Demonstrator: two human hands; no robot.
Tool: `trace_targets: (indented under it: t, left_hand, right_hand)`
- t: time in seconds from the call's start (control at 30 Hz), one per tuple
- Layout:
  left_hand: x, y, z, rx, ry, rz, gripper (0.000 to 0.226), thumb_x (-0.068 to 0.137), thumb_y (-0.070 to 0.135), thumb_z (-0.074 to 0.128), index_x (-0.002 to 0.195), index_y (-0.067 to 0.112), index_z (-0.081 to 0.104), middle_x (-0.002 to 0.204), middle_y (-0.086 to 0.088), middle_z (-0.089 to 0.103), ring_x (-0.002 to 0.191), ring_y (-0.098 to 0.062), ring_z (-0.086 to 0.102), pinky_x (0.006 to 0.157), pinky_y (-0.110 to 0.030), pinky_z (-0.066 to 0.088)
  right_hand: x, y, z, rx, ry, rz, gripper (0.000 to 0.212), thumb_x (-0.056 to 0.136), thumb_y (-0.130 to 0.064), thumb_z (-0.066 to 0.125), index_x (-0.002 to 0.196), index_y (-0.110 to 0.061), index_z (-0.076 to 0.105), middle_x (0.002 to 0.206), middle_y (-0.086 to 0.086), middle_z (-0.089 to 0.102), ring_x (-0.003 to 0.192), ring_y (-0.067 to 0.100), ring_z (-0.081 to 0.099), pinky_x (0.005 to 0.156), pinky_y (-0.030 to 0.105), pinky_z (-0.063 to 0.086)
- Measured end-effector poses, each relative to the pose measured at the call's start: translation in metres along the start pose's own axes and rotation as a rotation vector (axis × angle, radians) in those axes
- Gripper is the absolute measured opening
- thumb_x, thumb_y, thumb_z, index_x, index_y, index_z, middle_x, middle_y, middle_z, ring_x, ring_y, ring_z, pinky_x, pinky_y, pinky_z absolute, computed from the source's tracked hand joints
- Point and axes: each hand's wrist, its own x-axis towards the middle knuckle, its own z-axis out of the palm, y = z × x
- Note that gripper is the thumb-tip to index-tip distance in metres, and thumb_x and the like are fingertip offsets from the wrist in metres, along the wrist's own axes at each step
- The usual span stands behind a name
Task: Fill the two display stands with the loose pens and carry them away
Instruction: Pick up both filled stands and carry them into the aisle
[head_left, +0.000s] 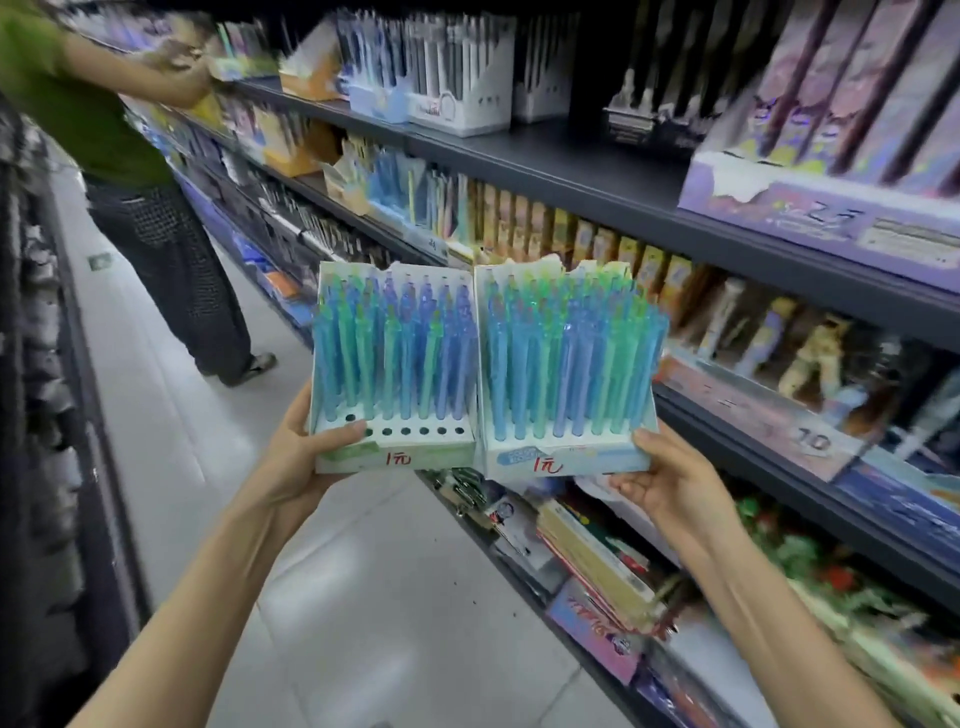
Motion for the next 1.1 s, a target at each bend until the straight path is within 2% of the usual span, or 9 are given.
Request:
trace_targets:
  t: [0.07, 0.17, 0.33, 0.47, 0.57, 0.77, 0.93, 1.03, 1.1]
  left_hand:
    - [0.036, 0.022, -0.027, 0.013, -0.051, -0.022, 0.098, 0.039, 0.014, 0.091, 0.128, 0.028, 0.051, 0.117, -0.006, 0.066, 0.085, -0.024, 0.070, 0.059, -0.035, 0.056]
    - [0.091, 0.054, -0.061, 0.044, -0.133, -0.022, 0.112, 0.027, 0.025, 0.095, 0.130, 0.025, 0.050, 0.120, -0.010, 0.063, 0.088, -0.026, 0.069, 0.061, -0.037, 0.055]
    - [0.167, 0.100, -0.090, 0.018, -0.240, -0.014, 0.108, 0.030, 0.024, 0.095, 0.129, 0.023, 0.051, 0.117, -0.008, 0.066, 0.091, -0.027, 0.069, 0.060, -0.037, 0.056]
    - [0.222, 0.133, -0.098, -0.021, -0.265, 0.000, 0.083, 0.054, 0.008, 0.079, 0.131, 0.017, 0.049, 0.119, -0.011, 0.064, 0.086, -0.024, 0.070, 0.055, -0.033, 0.055]
    - [0.259, 0.155, -0.098, -0.035, -0.322, 0.052, 0.096, 0.040, 0.020, 0.091, 0.127, 0.017, 0.051, 0.109, -0.007, 0.069, 0.084, -0.024, 0.070, 0.052, -0.032, 0.055]
    - [0.316, 0.194, -0.083, -0.071, -0.398, 0.088, 0.103, 0.027, 0.022, 0.094, 0.122, 0.023, 0.054, 0.106, -0.003, 0.071, 0.088, -0.024, 0.070, 0.058, -0.032, 0.057]
    - [0.351, 0.210, -0.062, -0.044, -0.453, 0.107, 0.076, 0.061, 0.006, 0.072, 0.131, 0.023, 0.050, 0.113, -0.003, 0.068, 0.090, -0.022, 0.070, 0.061, -0.034, 0.058]
    - [0.368, 0.219, -0.049, -0.029, -0.524, 0.093, 0.087, 0.048, 0.014, 0.085, 0.128, 0.023, 0.052, 0.111, -0.005, 0.069, 0.090, -0.024, 0.070, 0.060, -0.035, 0.058]
    - [0.381, 0.224, -0.039, -0.019, -0.568, 0.090, 0.079, 0.054, 0.007, 0.081, 0.126, 0.024, 0.053, 0.114, -0.007, 0.068, 0.093, -0.026, 0.069, 0.065, -0.040, 0.059]
  right_hand:
    - [0.021, 0.006, 0.033, 0.018, 0.031, -0.012, 0.027, 0.076, -0.014, 0.057, 0.102, -0.013, 0.061, 0.063, 0.004, 0.068, 0.043, 0.014, 0.058, 0.044, 0.017, 0.050]
    - [0.047, 0.011, 0.080, 0.038, 0.074, -0.067, 0.033, 0.072, -0.015, 0.057, 0.105, -0.012, 0.062, 0.066, 0.005, 0.069, 0.042, 0.015, 0.057, 0.041, 0.017, 0.048]
    - [0.089, 0.005, 0.143, 0.063, 0.152, -0.147, 0.033, 0.069, -0.016, 0.059, 0.102, -0.015, 0.063, 0.069, 0.004, 0.069, 0.043, 0.014, 0.057, 0.042, 0.018, 0.048]
    - [0.125, -0.015, 0.184, 0.073, 0.180, -0.235, 0.020, 0.071, -0.014, 0.059, 0.090, -0.013, 0.060, 0.064, 0.002, 0.067, 0.041, 0.015, 0.054, 0.042, 0.019, 0.047]
    - [0.153, -0.034, 0.207, 0.068, 0.193, -0.311, 0.016, 0.070, -0.015, 0.060, 0.086, -0.013, 0.060, 0.068, 0.003, 0.066, 0.044, 0.015, 0.054, 0.043, 0.020, 0.048]
    - [0.194, -0.069, 0.233, 0.010, 0.204, -0.428, 0.031, 0.068, -0.022, 0.060, 0.098, -0.014, 0.063, 0.075, 0.002, 0.069, 0.043, 0.013, 0.056, 0.044, 0.017, 0.048]
    - [0.219, -0.086, 0.240, 0.056, 0.304, -0.492, 0.026, 0.071, -0.021, 0.060, 0.097, -0.016, 0.063, 0.073, 0.002, 0.069, 0.044, 0.014, 0.056, 0.044, 0.016, 0.048]
    - [0.229, -0.092, 0.239, 0.084, 0.400, -0.533, 0.016, 0.082, -0.016, 0.056, 0.097, -0.016, 0.063, 0.071, 0.002, 0.069, 0.044, 0.014, 0.056, 0.044, 0.016, 0.048]
    - [0.232, -0.096, 0.236, 0.091, 0.466, -0.562, 0.014, 0.087, -0.015, 0.054, 0.097, -0.016, 0.063, 0.070, 0.003, 0.069, 0.044, 0.014, 0.057, 0.043, 0.016, 0.047]
